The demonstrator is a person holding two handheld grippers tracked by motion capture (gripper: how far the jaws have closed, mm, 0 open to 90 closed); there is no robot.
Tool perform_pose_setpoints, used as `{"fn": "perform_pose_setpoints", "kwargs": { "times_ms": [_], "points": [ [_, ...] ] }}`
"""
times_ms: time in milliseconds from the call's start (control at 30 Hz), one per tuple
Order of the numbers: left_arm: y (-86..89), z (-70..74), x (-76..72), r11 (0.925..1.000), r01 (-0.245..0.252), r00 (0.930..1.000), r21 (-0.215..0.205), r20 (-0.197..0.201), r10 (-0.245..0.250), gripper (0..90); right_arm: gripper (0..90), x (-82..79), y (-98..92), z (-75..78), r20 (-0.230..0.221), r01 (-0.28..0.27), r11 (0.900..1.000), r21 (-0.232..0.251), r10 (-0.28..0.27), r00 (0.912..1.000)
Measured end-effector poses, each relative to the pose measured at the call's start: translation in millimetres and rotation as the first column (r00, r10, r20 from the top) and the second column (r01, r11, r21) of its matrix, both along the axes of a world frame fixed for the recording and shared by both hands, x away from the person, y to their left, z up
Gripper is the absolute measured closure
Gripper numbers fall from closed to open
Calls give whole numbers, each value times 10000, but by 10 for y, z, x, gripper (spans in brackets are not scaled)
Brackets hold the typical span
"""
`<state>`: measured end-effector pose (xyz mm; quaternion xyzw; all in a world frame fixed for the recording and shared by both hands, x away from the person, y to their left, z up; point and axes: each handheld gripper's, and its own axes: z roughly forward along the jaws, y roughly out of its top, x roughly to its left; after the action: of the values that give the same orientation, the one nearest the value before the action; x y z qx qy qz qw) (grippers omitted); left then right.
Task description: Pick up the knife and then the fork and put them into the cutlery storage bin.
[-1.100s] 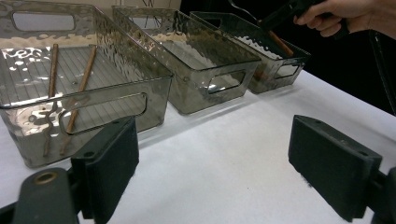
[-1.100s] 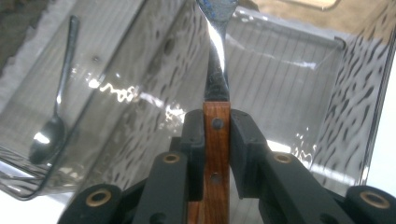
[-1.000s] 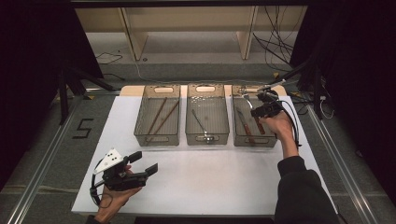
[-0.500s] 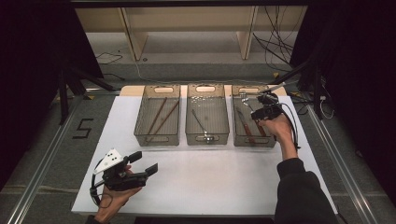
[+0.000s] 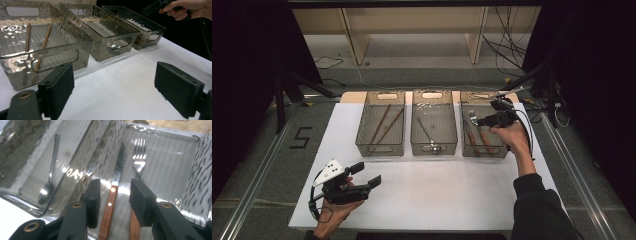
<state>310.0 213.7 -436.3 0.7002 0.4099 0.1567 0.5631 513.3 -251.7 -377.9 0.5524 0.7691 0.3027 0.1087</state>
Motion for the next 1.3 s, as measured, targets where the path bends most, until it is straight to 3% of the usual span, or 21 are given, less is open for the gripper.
{"fn": "perform_pose_setpoints", "kwargs": {
  "times_ms": [233,367,533,667,800,1300],
  "points": [
    [2,0,0,10000,9,10000,15,-27,-9,159,520,-68,41,53,259,-304,9994,178,299,9992],
    [0,-3,1,10000,-5,10000,35,-38,5,158,433,-106,63,63,172,-375,9982,472,367,9992],
    [0,-3,1,10000,-6,10000,33,-64,7,158,364,-198,114,93,472,-574,9968,559,548,9974],
    [-3,-3,0,10000,-10,10000,42,-46,10,158,338,-300,156,107,790,-803,9931,853,736,9942],
    [-7,-4,0,10000,-11,10000,33,-54,11,158,325,-401,211,110,1078,-974,9926,726,893,9902],
    [-3,-4,1,10000,20,9999,-2,-105,-20,159,309,-707,303,120,1976,-1438,9848,977,1225,9726]
  ]
}}
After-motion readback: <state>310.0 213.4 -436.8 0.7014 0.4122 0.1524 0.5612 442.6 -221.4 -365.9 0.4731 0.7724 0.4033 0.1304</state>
